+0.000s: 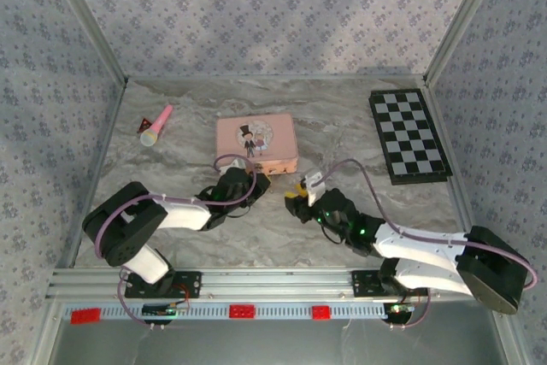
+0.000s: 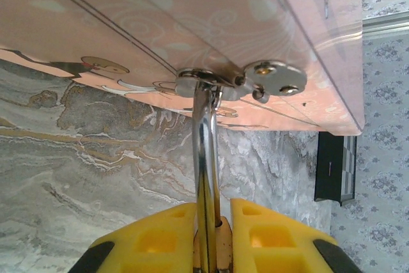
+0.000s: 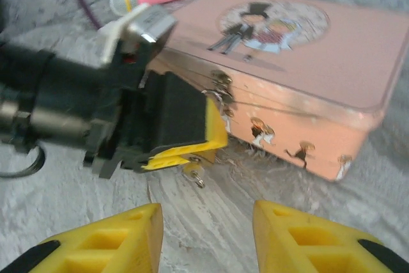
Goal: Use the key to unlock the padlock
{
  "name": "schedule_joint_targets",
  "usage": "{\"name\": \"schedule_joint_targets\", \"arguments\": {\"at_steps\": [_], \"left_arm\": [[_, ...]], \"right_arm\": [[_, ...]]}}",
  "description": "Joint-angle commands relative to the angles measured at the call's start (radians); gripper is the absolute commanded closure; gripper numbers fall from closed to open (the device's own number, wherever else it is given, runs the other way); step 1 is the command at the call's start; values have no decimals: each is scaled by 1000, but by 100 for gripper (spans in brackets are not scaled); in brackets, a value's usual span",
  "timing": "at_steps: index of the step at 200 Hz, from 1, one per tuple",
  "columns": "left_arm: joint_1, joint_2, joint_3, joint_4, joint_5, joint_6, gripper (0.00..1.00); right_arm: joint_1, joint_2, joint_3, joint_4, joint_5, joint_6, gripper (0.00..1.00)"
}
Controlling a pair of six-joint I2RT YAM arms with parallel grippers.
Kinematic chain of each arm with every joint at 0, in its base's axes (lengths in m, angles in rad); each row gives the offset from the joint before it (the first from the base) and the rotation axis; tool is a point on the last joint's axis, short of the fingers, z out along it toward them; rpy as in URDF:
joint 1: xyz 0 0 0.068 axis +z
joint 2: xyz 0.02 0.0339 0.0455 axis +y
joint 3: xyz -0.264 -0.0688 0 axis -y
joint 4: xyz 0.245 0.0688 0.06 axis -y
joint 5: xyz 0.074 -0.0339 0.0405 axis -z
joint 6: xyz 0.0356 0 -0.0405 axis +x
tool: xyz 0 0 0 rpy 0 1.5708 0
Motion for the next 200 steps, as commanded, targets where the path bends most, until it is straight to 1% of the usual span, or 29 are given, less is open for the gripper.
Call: {"name": "schedule_joint_targets", "arguments": {"at_steps": [1,17,42,82,118,144,200], "left_arm": [[3,-12,38,86,15,2,100],[3,-12,37,94,18,-2,100],[3,-14,33,102,24,-7,100],[1,-21,30,104,33,-12,100],[0,-22,32,103,38,-19,100],[-7,-22,32,105,37,-25,100],[-10,-25,32,111,37,-35,100]], "right_arm": [[47,31,-25,113,101,-283,58],[71,73,-39,190,107,-366,58],[82,171,-45,301,96,-460,58],[82,361,-24,470,120,-560,65],[84,496,-4,615,155,-604,66],[86,567,22,655,159,-624,66],[68,635,42,717,171,-614,69]]}}
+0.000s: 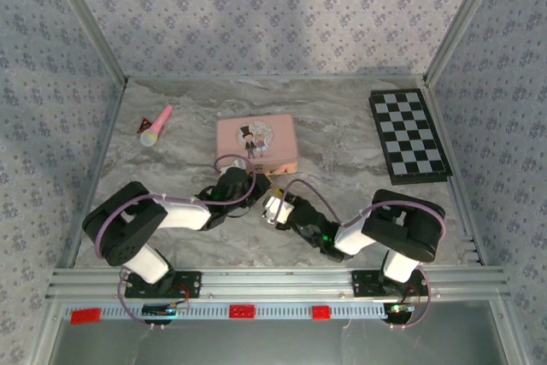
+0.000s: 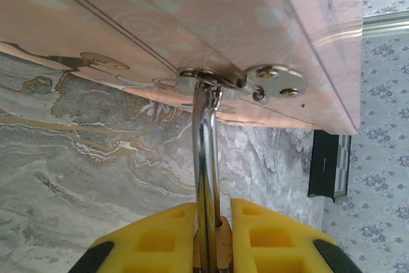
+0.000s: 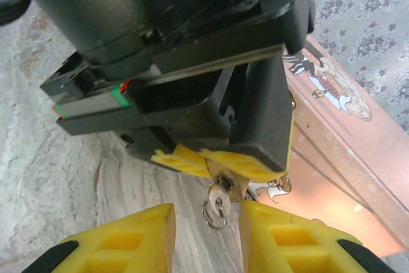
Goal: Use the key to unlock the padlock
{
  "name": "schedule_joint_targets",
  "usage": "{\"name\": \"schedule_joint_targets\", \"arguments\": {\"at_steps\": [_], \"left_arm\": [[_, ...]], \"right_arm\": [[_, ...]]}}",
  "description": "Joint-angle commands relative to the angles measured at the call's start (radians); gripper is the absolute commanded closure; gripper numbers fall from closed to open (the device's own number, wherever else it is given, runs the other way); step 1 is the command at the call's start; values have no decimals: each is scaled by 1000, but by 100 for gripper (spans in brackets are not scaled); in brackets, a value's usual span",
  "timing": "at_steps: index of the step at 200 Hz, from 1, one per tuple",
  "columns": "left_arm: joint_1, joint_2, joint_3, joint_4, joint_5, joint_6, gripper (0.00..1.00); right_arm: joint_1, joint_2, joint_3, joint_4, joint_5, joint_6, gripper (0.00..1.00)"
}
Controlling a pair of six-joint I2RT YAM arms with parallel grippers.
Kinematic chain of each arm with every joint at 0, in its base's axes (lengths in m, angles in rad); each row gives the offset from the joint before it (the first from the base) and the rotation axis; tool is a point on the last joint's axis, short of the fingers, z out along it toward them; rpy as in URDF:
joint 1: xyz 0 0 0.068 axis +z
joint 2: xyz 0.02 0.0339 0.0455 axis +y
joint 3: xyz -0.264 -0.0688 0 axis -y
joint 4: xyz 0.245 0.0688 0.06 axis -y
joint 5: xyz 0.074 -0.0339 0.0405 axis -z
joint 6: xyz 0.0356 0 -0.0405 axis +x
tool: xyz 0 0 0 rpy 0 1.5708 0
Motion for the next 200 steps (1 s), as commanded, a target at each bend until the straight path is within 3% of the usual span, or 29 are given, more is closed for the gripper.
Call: {"name": "schedule_joint_targets", "arguments": {"at_steps": [1,200], "left_arm": [[-10,-26,31,111,13,-1,100],[-19,-52,30,131,16,-21,100]], "right_arm": [[-12,25,17,76,28,-6,69],[-53,130,37,157,11,71,78]]}}
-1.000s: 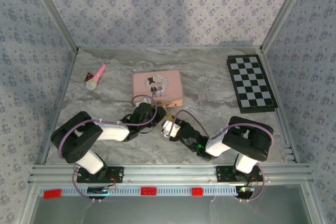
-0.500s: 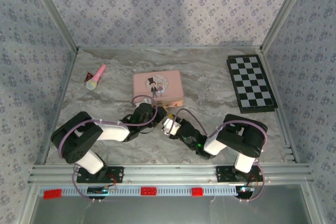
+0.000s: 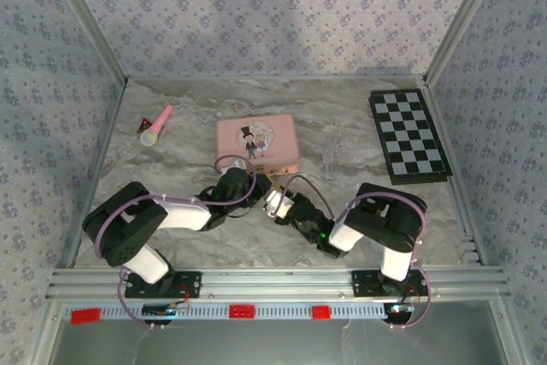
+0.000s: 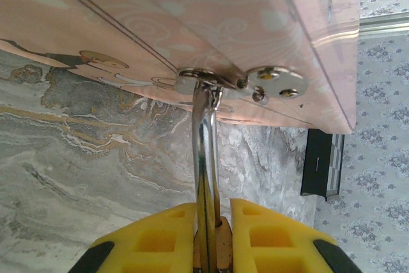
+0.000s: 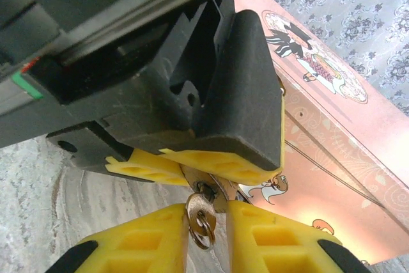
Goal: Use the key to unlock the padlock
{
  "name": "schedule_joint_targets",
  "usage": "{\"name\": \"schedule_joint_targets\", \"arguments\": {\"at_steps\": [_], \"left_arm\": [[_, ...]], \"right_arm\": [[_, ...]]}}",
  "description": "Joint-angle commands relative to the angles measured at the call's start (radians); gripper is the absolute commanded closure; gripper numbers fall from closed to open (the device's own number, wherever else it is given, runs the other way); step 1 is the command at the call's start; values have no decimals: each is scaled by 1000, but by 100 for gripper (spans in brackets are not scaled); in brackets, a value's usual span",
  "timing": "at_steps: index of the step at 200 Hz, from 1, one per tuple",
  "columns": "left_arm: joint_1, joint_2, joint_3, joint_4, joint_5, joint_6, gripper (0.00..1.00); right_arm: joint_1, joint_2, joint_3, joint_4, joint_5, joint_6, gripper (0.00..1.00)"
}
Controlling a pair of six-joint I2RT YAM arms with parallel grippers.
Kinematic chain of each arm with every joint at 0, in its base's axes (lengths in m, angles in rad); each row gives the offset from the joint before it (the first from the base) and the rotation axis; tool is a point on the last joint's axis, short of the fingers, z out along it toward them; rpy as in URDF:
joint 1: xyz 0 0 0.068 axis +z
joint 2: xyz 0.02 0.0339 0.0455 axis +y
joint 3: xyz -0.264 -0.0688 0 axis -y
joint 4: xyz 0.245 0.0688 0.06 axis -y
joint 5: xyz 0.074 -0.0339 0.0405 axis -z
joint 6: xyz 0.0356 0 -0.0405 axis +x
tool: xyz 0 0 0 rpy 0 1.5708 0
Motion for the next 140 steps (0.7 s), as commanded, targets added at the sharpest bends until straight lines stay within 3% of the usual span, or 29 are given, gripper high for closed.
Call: {"name": "schedule_joint_targets", "arguments": {"at_steps": [1,92,140], "left_arm": [[-13,-51,30,123,13,4,100],[-19,-57,33,124,12,4,100],[-20,-59,34,130,11,7,100]], "right_arm": [[-3,15,16,48,11,31,78],[-4,52,29,79,34,69,84],[-31,34,12,91,8,190,85]]}}
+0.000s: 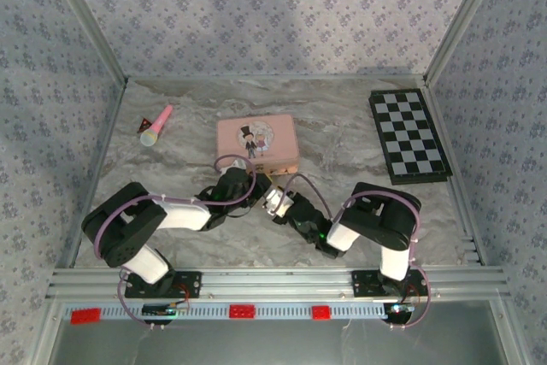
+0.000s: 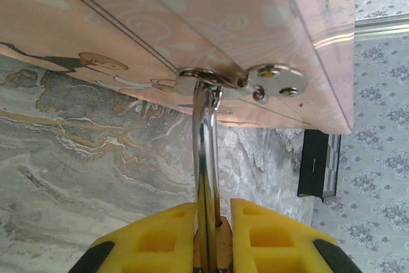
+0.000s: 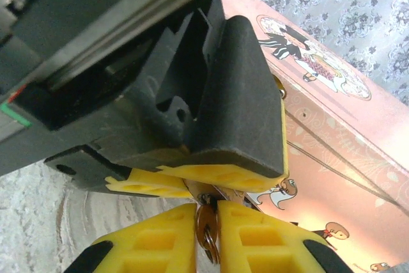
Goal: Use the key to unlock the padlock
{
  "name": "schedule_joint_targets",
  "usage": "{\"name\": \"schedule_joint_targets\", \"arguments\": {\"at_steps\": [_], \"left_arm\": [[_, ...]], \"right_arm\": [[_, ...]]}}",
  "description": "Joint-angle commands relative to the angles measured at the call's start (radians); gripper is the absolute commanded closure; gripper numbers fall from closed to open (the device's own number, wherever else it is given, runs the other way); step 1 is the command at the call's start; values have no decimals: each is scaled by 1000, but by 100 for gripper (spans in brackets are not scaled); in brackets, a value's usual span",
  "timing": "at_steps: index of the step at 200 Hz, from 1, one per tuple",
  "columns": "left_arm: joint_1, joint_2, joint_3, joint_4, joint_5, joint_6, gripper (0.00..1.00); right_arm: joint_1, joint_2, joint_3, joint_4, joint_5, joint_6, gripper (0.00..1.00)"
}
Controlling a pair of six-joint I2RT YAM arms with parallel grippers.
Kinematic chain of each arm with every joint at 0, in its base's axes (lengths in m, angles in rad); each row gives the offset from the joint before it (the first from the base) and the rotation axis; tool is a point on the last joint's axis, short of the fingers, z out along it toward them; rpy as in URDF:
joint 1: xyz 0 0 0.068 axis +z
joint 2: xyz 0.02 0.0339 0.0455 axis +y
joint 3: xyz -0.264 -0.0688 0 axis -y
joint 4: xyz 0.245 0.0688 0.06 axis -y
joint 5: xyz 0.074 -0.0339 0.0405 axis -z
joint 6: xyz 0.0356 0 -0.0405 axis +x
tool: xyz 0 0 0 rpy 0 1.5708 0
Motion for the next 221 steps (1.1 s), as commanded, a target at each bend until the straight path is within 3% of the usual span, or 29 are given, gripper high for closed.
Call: {"name": "schedule_joint_targets", "arguments": {"at_steps": [1,98,163,193,221], "left_arm": [[-21,-51,36,128,16,7,100],[-21,-35,37,141,13,6,100],[-19,-17,47,136,6,12,100],[-19,-5,53,139,9,14,100],[-18,10,54,149,10,15,100]], "right_arm": [[-25,-4,-1,33,9,96,85],[-63,-46,-25,29,-61,333,86],[-77,-147,-2,-152,-133,708,90],[-94,-147,-12,-148,-184,882,91],[-97,-128,-13,-143,-222,944,91]]}}
